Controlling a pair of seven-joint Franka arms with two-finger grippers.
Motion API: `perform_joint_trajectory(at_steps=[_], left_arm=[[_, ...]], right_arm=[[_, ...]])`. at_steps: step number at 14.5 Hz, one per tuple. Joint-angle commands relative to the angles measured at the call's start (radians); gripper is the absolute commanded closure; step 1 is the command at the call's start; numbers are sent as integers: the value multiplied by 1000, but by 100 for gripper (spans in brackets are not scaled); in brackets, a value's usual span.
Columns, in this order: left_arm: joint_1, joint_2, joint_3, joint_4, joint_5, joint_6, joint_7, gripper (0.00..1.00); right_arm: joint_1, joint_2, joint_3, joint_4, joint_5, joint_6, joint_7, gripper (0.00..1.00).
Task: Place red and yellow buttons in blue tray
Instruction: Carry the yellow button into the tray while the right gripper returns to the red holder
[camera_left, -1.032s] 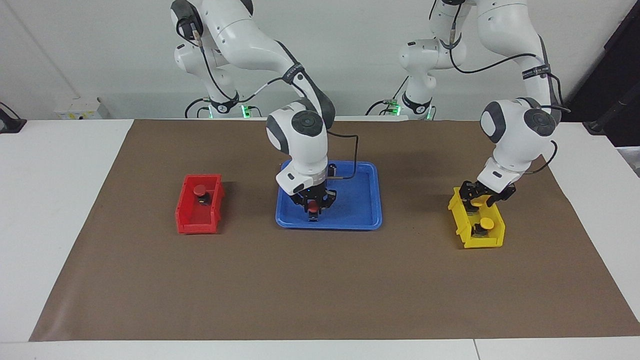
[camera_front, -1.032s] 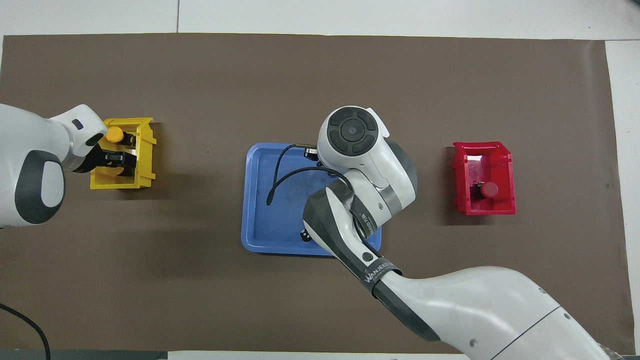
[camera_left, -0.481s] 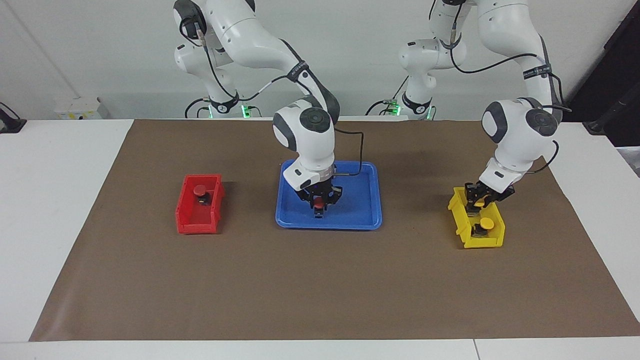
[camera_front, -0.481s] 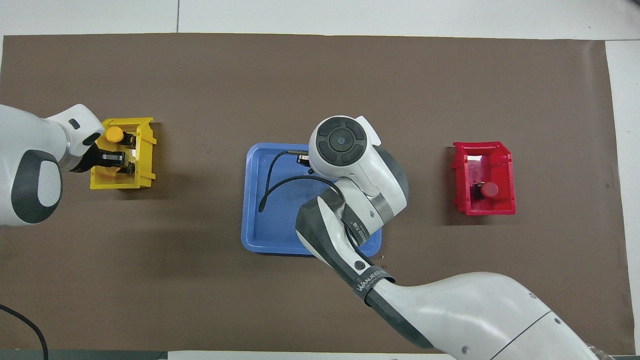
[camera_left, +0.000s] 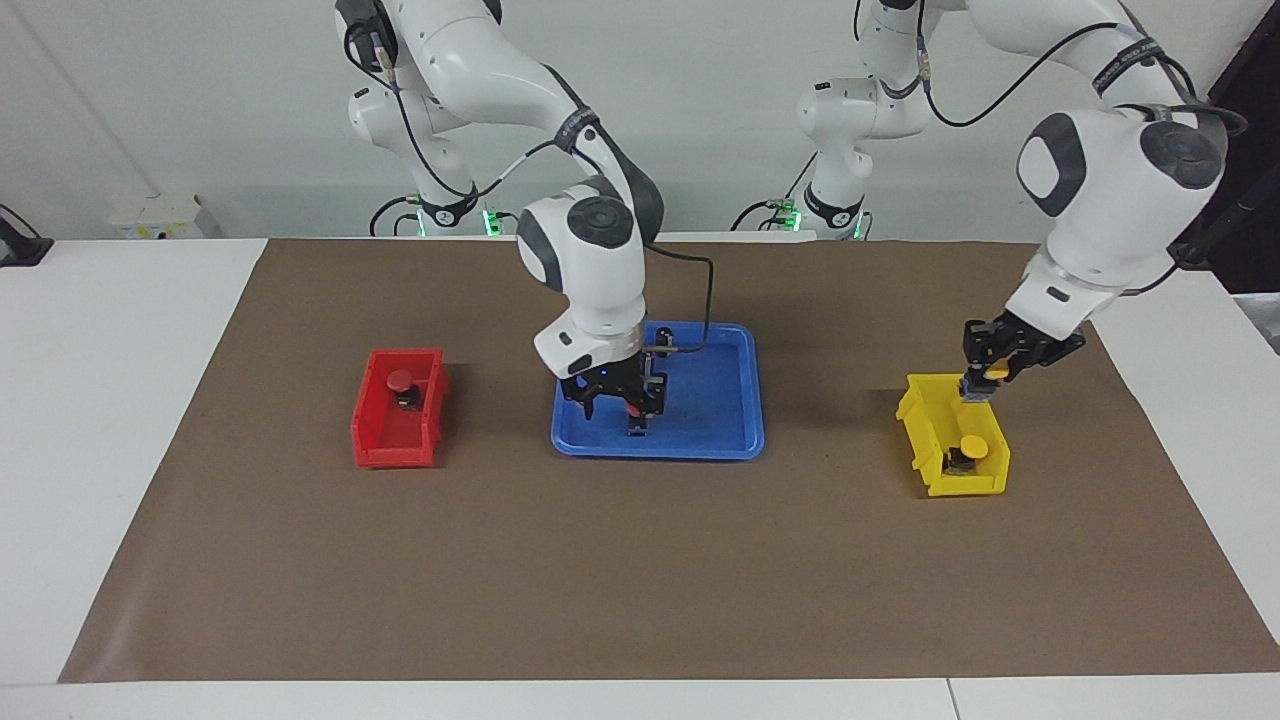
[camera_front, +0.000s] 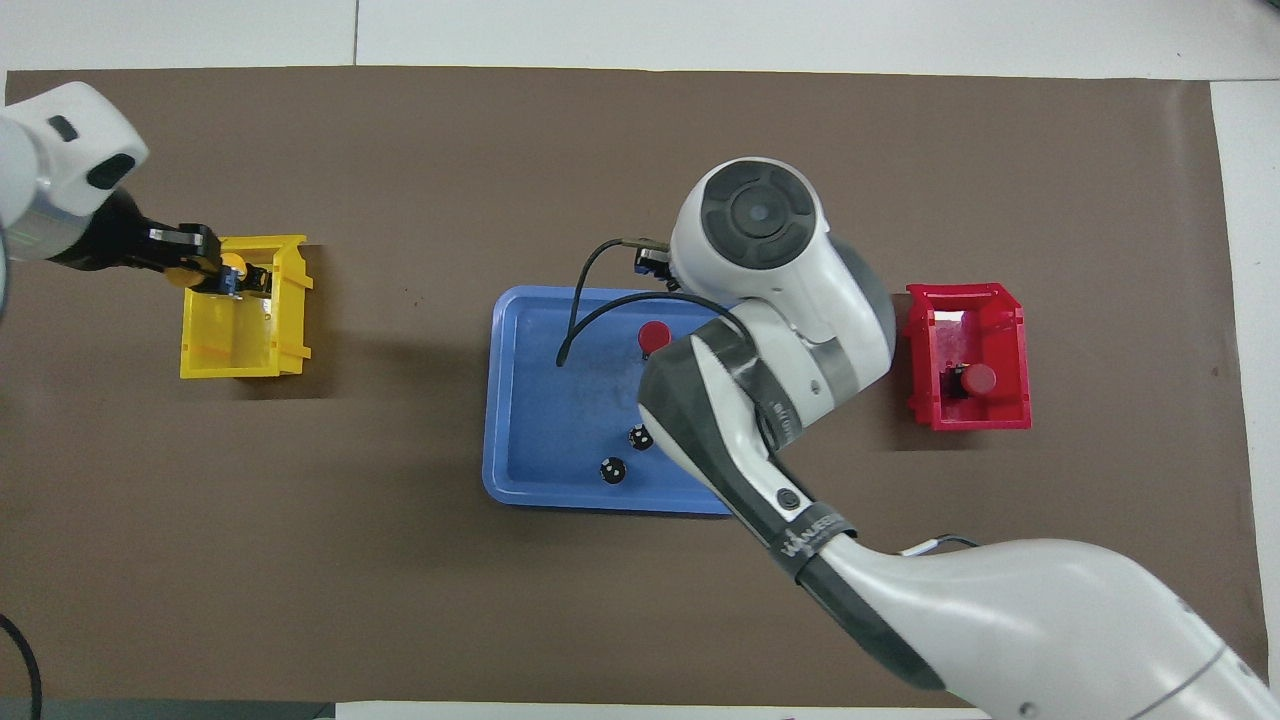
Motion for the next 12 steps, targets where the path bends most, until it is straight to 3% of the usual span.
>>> perform_joint_trajectory(at_steps=[1,3,6,9,12], left_arm=[[-204,15,7,-79,-9,123,-257,99],[-293,53,6,-79,-22,174,-346,99],[-385,95,6,-120,-62,267,-423,99],[-452,135,6,-157,-64,390,-507,99],[-491,187,6,-150,-67,430,-557,98]], right_arm=[[-171,-149,19,-93,10,-88,-233,16],[-280,-254,19,-254,37,-71,-448,16],[-415,-346,18,-481,137,89,-701,18],[-420,-393,16,-630,140,229,-725,23],[-432,-409,15,-687,140,237,-748,26]])
